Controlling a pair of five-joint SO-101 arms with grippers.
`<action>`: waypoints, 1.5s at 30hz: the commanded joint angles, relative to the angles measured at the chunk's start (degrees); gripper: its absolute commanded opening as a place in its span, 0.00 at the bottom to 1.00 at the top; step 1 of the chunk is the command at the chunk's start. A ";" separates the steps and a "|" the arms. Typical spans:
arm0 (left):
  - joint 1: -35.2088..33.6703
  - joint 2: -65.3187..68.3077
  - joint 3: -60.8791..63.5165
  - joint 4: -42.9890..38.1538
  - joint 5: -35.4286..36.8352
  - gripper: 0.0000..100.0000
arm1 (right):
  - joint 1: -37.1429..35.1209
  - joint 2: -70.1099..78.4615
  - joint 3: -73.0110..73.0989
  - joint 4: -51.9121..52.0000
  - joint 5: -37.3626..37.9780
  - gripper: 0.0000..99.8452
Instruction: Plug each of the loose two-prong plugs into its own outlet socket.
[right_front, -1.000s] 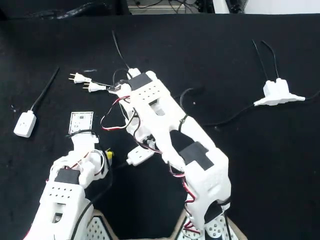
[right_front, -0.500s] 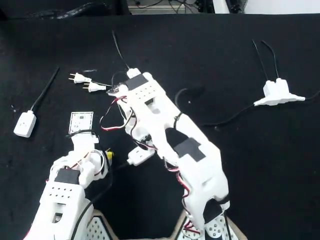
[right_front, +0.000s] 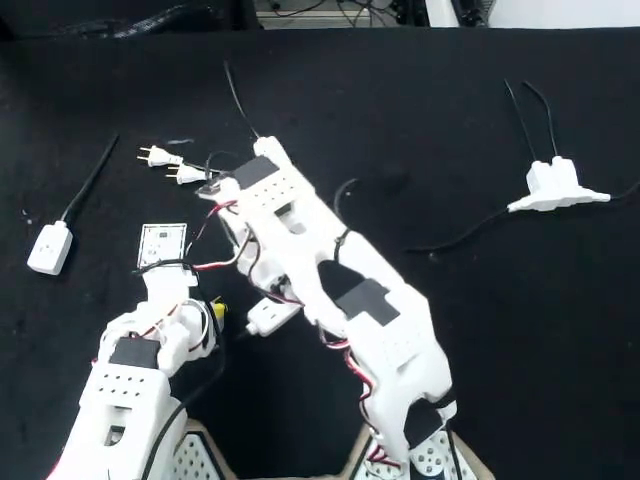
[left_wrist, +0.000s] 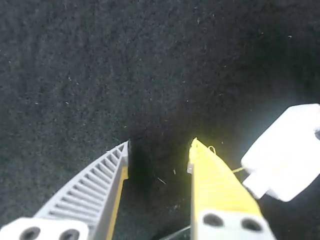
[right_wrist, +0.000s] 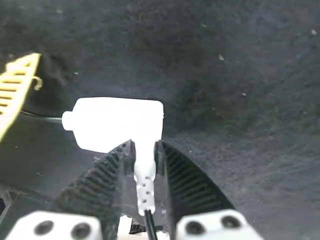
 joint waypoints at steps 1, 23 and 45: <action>-0.57 -0.53 -3.65 0.09 -0.44 0.20 | -1.32 -5.58 1.63 -2.11 -0.35 0.01; -0.66 -0.53 -3.65 0.00 -0.44 0.20 | -1.23 -24.75 14.73 -12.48 2.02 0.14; -0.75 -0.53 -3.65 -0.18 -0.44 0.20 | -1.58 -49.10 13.32 -5.80 4.22 0.14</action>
